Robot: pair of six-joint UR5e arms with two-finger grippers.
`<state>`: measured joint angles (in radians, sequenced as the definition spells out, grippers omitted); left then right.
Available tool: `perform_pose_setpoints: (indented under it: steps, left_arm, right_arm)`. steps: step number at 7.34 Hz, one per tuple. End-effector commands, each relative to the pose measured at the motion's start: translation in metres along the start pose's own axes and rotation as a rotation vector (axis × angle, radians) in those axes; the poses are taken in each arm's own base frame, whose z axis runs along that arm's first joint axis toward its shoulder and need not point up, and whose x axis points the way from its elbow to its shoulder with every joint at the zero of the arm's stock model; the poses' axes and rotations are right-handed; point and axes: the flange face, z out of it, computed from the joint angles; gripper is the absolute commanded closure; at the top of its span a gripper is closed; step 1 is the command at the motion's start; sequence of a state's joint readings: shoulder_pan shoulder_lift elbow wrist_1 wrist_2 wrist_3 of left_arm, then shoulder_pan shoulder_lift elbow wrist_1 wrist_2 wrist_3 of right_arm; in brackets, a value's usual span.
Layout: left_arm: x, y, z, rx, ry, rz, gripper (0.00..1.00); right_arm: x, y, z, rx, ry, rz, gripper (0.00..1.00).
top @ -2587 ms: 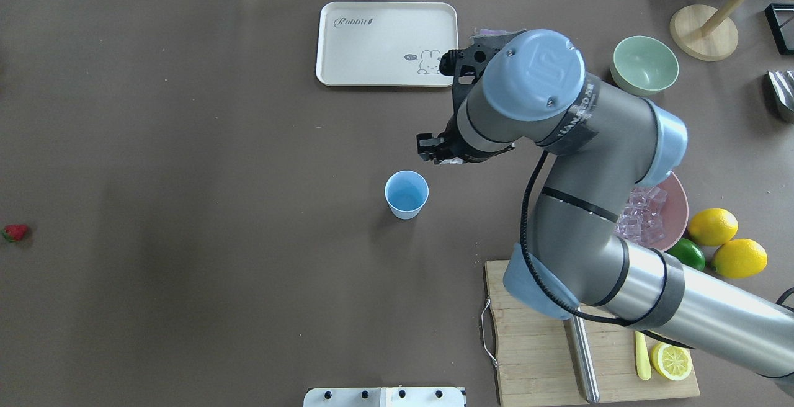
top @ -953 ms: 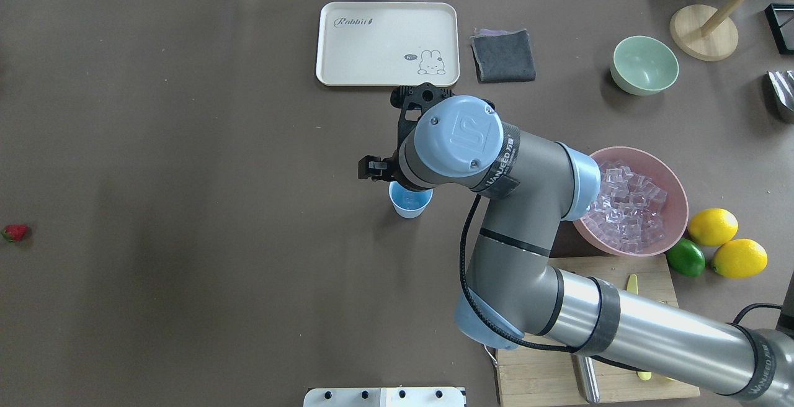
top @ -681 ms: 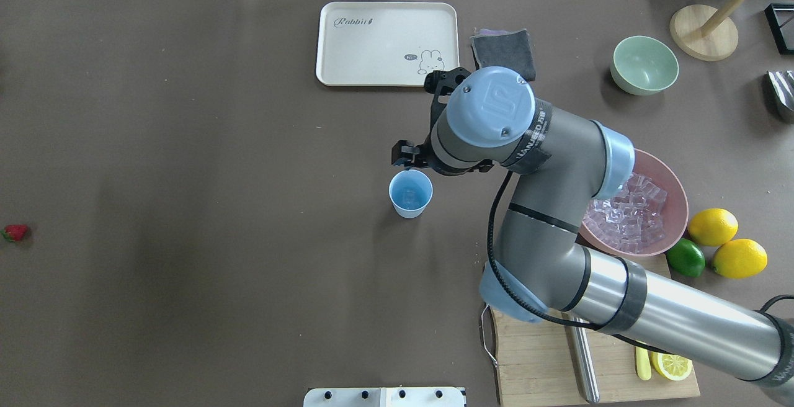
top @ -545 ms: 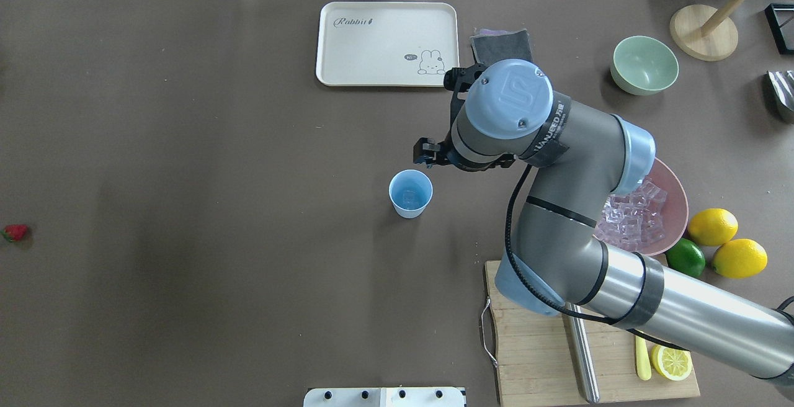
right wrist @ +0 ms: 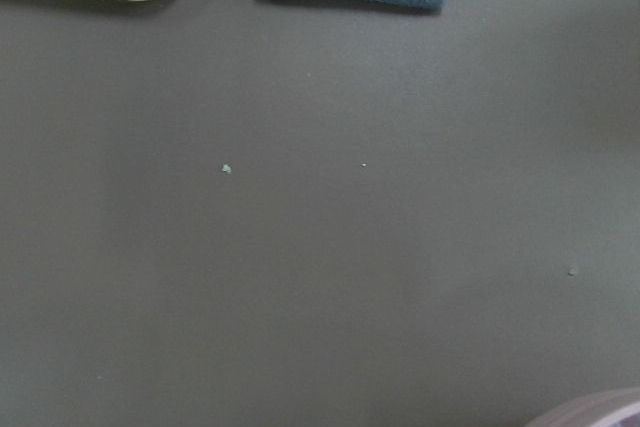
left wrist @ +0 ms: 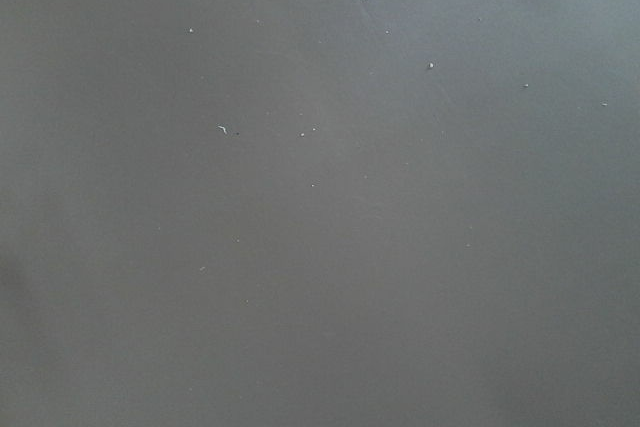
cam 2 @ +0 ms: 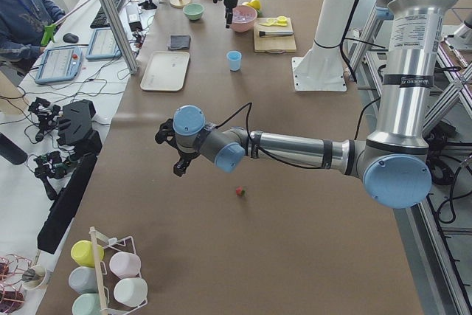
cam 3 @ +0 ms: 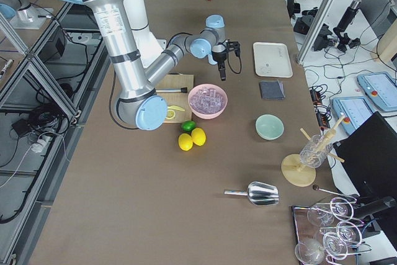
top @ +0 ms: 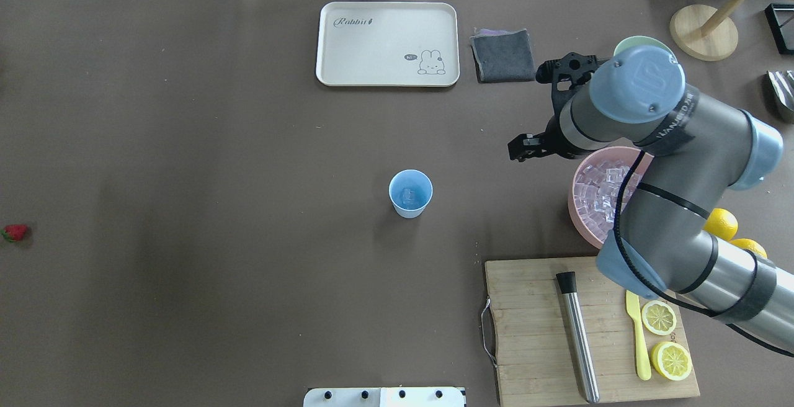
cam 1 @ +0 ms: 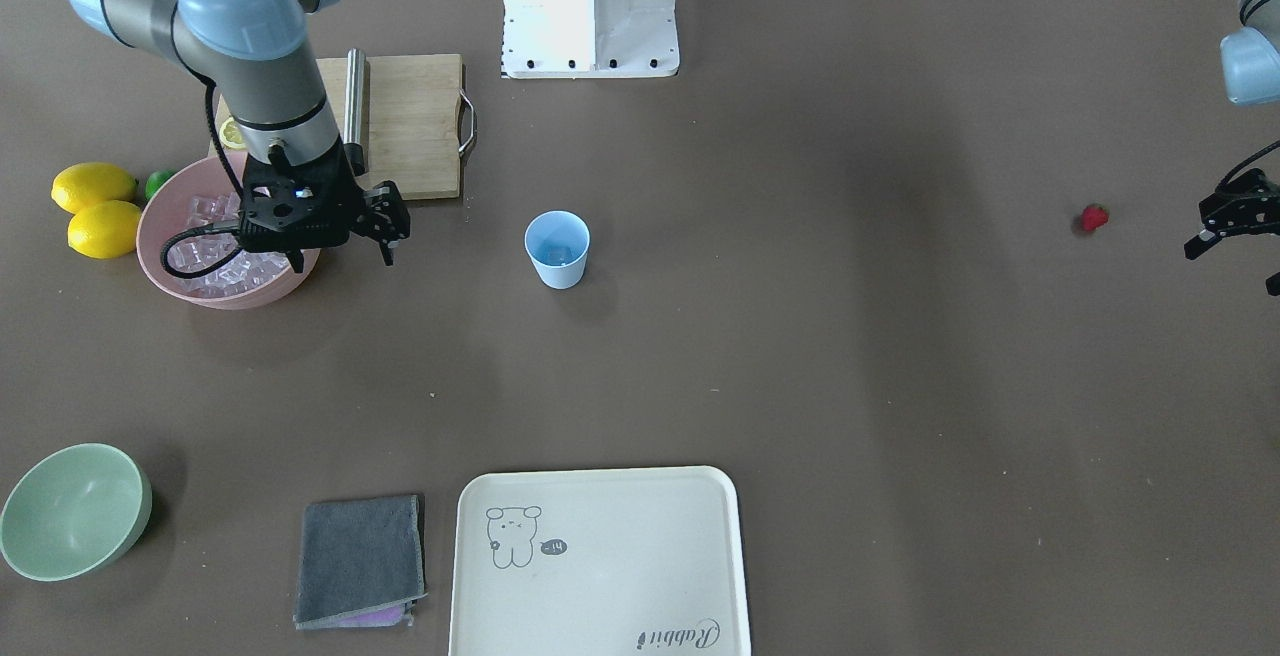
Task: Put ice and strawberries in cup
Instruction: 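Move the right gripper back into the pink bowl and grasp another ice cube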
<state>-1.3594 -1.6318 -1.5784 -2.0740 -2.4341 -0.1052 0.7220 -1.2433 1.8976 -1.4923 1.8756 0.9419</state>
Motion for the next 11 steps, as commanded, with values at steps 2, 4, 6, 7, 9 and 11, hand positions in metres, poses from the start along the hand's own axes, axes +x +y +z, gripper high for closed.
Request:
perform_pose_setpoints:
  steps: [2, 4, 6, 7, 9, 11]
  left_arm:
    - [0.001, 0.001, 0.002, 0.008, 0.003, 0.013, 0.02]
    - [0.004, 0.000, 0.006, 0.007, 0.008, 0.024, 0.02]
    - [0.007, 0.000, 0.008, 0.004, 0.011, 0.018, 0.02]
    - [0.008, 0.000, 0.008, 0.004, 0.013, 0.020, 0.02]
    - [0.008, 0.000, 0.008, 0.004, 0.013, 0.020, 0.02]
    - [0.009, -0.001, 0.008, 0.005, 0.013, 0.021, 0.02]
  right_arm:
    - [0.081, 0.003, 0.001, -0.029, -0.031, 0.016, 0.00]
    - [0.100, 0.013, 0.009, -0.042, -0.017, 0.021, 0.02]
    - [0.134, 0.036, 0.021, -0.026, -0.033, 0.008, 0.08]
    - [0.130, 0.035, 0.022, -0.028, -0.037, 0.005, 0.18]
    - [0.117, 0.038, 0.025, -0.033, -0.042, -0.002, 0.29]
    - [0.104, 0.045, 0.035, -0.043, -0.035, -0.026, 0.32]
